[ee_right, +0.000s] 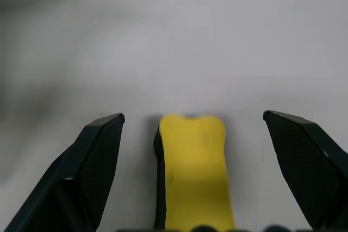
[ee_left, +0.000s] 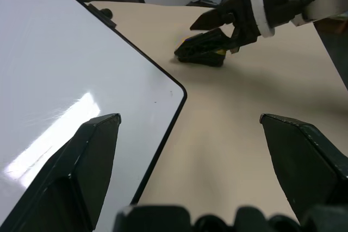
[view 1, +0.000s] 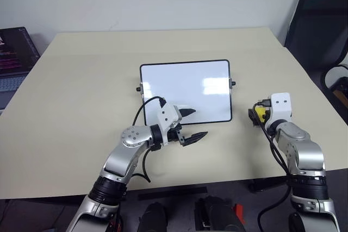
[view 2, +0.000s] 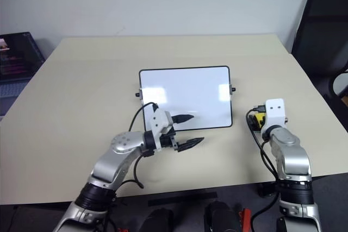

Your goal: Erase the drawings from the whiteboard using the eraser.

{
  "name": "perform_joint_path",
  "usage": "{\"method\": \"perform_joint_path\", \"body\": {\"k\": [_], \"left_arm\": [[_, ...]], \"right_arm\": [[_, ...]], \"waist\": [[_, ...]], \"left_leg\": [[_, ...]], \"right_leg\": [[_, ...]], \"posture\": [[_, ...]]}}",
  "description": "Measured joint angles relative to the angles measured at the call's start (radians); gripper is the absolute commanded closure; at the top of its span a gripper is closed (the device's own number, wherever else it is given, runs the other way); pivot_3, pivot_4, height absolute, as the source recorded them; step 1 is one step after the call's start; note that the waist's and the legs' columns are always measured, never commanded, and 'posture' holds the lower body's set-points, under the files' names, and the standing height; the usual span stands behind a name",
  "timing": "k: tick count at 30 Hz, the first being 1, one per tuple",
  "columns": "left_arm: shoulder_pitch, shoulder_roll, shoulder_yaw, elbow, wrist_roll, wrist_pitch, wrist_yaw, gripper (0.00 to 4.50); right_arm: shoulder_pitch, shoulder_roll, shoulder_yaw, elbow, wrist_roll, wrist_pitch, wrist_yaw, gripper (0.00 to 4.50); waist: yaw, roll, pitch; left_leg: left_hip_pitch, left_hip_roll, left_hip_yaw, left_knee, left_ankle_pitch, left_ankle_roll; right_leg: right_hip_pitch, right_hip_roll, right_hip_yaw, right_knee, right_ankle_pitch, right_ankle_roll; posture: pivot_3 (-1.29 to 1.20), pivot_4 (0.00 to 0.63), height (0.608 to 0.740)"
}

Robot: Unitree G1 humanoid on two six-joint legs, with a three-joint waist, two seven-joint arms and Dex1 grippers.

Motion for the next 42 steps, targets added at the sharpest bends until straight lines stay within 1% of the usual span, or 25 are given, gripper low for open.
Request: {"method": "perform_joint_path", "body": {"k": [6,10,12,17,21,25,28,32,37,42], "left_arm": [[0.023,0.002,0.067,-0.043,0.004,0.039,0.098,0.0],[0.056,0.0,0.134,-0.059,0.056,0.056,0.234,0.0],[0.096,-0.014,0.172,-0.089,0.083,0.054,0.313,0.0],[0.189,-0.053,0.224,-0.156,0.137,0.03,0.45,0.0],[0.295,-0.082,0.277,-0.23,0.191,0.01,0.565,0.0],[0.434,-0.114,0.322,-0.315,0.222,-0.009,0.641,0.0],[0.5,-0.123,0.333,-0.337,0.222,-0.011,0.656,0.0],[0.576,-0.124,0.351,-0.383,0.23,-0.053,0.662,0.0],[0.591,-0.118,0.374,-0.41,0.237,-0.05,0.665,0.0],[0.667,-0.106,0.397,-0.544,0.253,0.008,0.665,0.0]], "right_arm": [[0.057,0.01,-0.001,-0.099,0.004,-0.064,-0.016,0.02],[0.166,0.028,0.0,-0.181,0.001,-0.149,-0.022,0.02],[0.225,0.026,0.009,-0.221,-0.02,-0.203,-0.023,0.02],[0.284,0.035,0.013,-0.291,-0.065,-0.305,-0.047,0.02],[0.378,0.084,0.002,-0.357,-0.076,-0.378,-0.076,0.02],[0.536,0.156,0.012,-0.434,-0.088,-0.427,-0.104,0.02],[0.609,0.189,0.024,-0.464,-0.102,-0.431,-0.116,0.02],[0.674,0.213,0.039,-0.491,-0.102,-0.442,-0.111,0.02],[0.674,0.242,0.064,-0.486,-0.102,-0.44,-0.111,0.02],[0.701,0.255,0.09,-0.487,-0.103,-0.431,-0.106,0.02]], "waist": [[0.001,0.0,0.0],[0.001,0.0,0.0],[0.001,0.0,0.0],[0.002,0.0,0.0],[0.003,0.0,0.0],[0.003,0.0,0.0],[0.004,0.0,0.0],[0.003,-0.001,-0.001],[0.003,0.0,-0.001],[0.002,0.0,-0.001]], "left_leg": [[0.0,0.0,-0.001,0.0,0.0,0.0],[0.0,0.0,-0.001,0.0,0.0,0.0],[0.0,0.001,-0.001,0.0,0.0,0.0],[0.001,0.001,-0.001,0.0,0.0,0.0],[0.001,0.001,-0.002,0.0,0.0,0.0],[0.0,0.001,-0.002,-0.001,0.0,-0.001],[0.001,0.002,-0.002,0.001,0.0,-0.001],[0.004,0.003,-0.001,0.001,0.0,-0.001],[0.002,0.002,-0.001,0.001,-0.001,-0.001],[0.0,0.002,-0.001,-0.001,-0.002,-0.004]], "right_leg": [[0.0,0.0,0.0,0.0,0.0,0.0],[0.0,0.0,0.0,-0.001,0.0,0.0],[0.0,0.0,0.001,-0.001,0.0,0.0],[0.0,0.0,0.0,0.0,0.0,0.0],[0.0,0.0,0.001,0.0,0.0,-0.001],[0.0,-0.002,0.001,-0.001,-0.001,-0.002],[0.0,-0.003,0.001,-0.001,-0.005,-0.007],[0.002,-0.004,0.001,-0.002,-0.005,-0.008],[0.001,-0.004,0.001,-0.003,-0.005,-0.008],[-0.001,-0.004,0.001,-0.003,-0.006,-0.009]], "posture": [[0.0,0.15,0.74],[0.0,0.15,0.74],[0.0,0.15,0.74],[0.0,0.15,0.74],[0.0,0.15,0.74],[0.0,0.15,0.74],[0.0,0.15,0.74],[0.0,0.15,0.74],[0.0,0.15,0.74],[0.0,0.15,0.74]]}}
